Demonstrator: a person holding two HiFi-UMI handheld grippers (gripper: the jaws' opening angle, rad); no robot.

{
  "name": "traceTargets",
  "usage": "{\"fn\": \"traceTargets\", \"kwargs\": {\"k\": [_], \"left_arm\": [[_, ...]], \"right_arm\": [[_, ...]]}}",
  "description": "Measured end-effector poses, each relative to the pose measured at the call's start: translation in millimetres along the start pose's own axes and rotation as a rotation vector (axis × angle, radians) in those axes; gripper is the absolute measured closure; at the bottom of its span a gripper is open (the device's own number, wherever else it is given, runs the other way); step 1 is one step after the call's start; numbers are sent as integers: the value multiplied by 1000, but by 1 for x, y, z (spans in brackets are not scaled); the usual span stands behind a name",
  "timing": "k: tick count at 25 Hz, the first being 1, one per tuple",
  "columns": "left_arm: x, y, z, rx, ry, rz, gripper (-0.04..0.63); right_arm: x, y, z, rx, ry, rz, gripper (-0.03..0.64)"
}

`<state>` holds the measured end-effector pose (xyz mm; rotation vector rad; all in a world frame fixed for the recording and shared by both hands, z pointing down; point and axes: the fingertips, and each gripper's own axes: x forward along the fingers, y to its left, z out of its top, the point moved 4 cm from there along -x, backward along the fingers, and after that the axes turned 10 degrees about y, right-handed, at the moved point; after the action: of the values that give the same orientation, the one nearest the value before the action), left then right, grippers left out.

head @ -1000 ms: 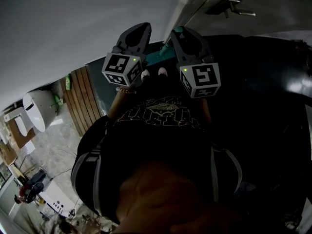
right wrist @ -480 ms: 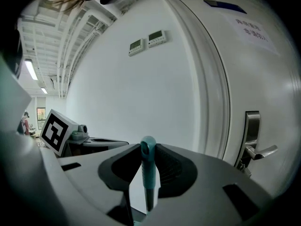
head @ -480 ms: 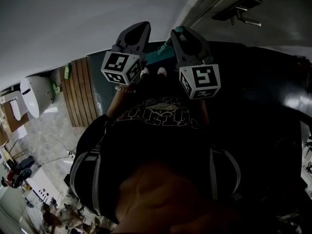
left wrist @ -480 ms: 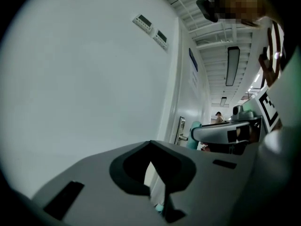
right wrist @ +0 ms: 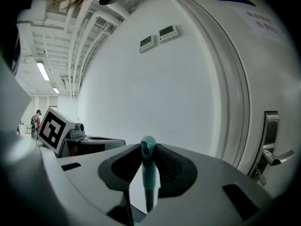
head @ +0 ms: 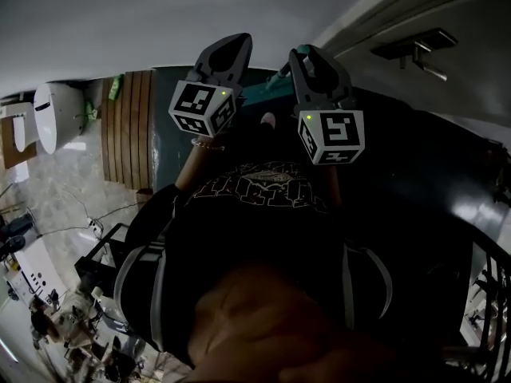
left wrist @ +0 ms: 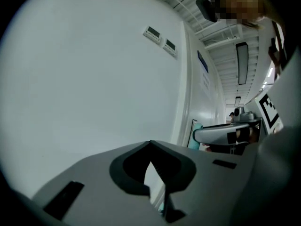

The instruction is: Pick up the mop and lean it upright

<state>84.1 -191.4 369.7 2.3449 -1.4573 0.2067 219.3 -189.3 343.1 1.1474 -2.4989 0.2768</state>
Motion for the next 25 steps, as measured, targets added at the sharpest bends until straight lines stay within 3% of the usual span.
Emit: {"fn": "traceTargets", "kwargs": {"k": [5,16,25], "left_arm": [[-18,32,1,-5,-7,-2,558],[-76,126,7,25,22,-66,558],[-113,179,1,58,46,-113,558]], "right_arm": [[16,19,8,2,-2,-10,512],[61,95,26,44,12,-131,512],[89,146,37,92,-41,-173,512]]}}
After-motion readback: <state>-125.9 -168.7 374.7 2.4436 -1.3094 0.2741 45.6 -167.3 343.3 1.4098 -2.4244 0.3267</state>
